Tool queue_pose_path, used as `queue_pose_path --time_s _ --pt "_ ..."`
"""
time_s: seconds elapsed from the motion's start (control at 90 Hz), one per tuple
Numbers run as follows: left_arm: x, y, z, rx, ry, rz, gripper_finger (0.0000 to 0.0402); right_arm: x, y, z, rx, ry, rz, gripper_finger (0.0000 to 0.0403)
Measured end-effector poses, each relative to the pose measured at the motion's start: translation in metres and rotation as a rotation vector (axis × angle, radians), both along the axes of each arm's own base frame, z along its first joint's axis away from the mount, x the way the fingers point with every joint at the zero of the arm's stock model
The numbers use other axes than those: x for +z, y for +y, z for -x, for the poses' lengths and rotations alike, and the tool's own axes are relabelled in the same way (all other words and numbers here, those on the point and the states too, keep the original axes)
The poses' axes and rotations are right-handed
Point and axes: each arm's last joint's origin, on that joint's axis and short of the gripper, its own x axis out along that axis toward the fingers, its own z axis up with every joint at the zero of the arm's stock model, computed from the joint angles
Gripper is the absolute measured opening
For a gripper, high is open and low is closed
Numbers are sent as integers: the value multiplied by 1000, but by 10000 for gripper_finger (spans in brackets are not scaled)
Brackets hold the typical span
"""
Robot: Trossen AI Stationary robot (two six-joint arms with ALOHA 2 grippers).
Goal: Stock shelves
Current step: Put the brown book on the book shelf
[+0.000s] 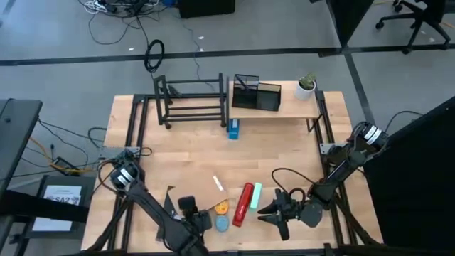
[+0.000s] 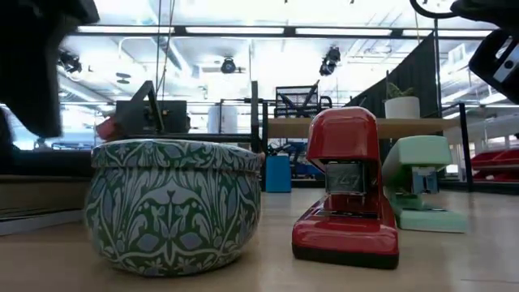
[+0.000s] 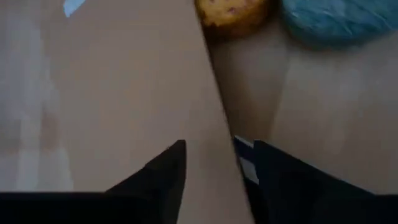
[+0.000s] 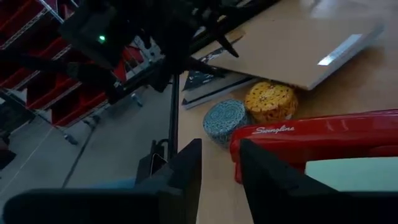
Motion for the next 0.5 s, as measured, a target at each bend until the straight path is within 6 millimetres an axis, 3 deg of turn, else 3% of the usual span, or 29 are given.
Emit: queue_pose_path --time_s 0.211,0.5 --pt "0 3 -16 27 -134 14 183 0 0 0 0 0 0 80" --pt "-18 7 -23 -154 -66 -155 182 0 0 0 0 0 1 80"
